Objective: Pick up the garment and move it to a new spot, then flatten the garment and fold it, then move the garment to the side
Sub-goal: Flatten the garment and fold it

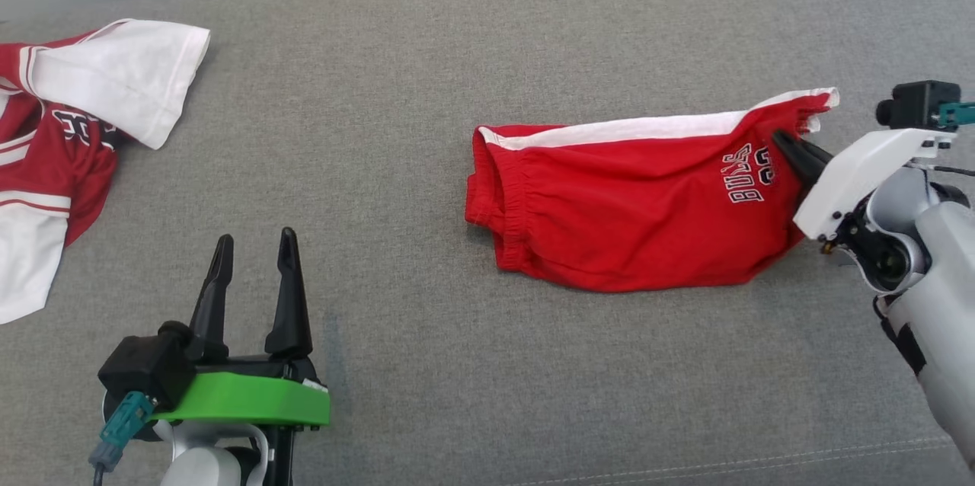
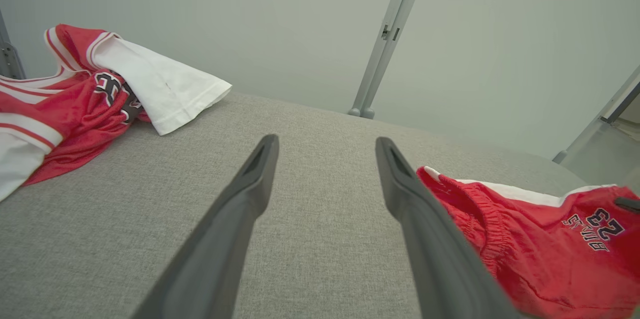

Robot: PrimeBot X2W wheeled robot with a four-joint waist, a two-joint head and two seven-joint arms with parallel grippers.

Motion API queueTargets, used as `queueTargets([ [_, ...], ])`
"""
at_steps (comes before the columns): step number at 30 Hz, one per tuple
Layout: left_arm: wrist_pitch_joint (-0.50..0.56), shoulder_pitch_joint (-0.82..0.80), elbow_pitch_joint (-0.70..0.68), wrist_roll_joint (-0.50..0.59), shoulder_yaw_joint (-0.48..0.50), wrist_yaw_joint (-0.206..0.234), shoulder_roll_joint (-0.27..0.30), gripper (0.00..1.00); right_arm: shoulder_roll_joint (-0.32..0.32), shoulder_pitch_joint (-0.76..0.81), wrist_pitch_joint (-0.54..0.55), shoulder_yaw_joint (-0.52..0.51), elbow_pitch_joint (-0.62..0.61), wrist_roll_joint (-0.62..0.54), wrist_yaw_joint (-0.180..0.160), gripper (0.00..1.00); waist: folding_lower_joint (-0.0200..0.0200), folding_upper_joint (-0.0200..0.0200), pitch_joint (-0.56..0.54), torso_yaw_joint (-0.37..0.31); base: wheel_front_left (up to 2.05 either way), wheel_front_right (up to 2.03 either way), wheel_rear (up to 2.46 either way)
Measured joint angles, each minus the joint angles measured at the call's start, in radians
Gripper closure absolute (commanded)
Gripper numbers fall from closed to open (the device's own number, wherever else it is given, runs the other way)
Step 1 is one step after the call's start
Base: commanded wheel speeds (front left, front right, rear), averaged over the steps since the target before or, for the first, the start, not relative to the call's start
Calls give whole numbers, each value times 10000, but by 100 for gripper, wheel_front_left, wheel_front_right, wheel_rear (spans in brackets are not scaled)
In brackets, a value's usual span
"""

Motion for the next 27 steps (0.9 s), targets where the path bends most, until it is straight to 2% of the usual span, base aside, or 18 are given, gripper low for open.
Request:
queueTargets([
  [14,0,2,-15,-385,-79,23,2,0,263,-513,671,2564,-1996,-167,0,100,0,0,-413,-372,0,0,0],
  [22,0,-9,-15,-660,-431,23,2,0,604,-880,1177,3425,-2383,-161,0,100,0,0,-544,-281,0,0,0],
  [27,0,-25,-35,-848,-711,23,2,0,853,-1074,1373,3492,-2127,-144,0,100,0,0,-534,-63,0,0,0],
])
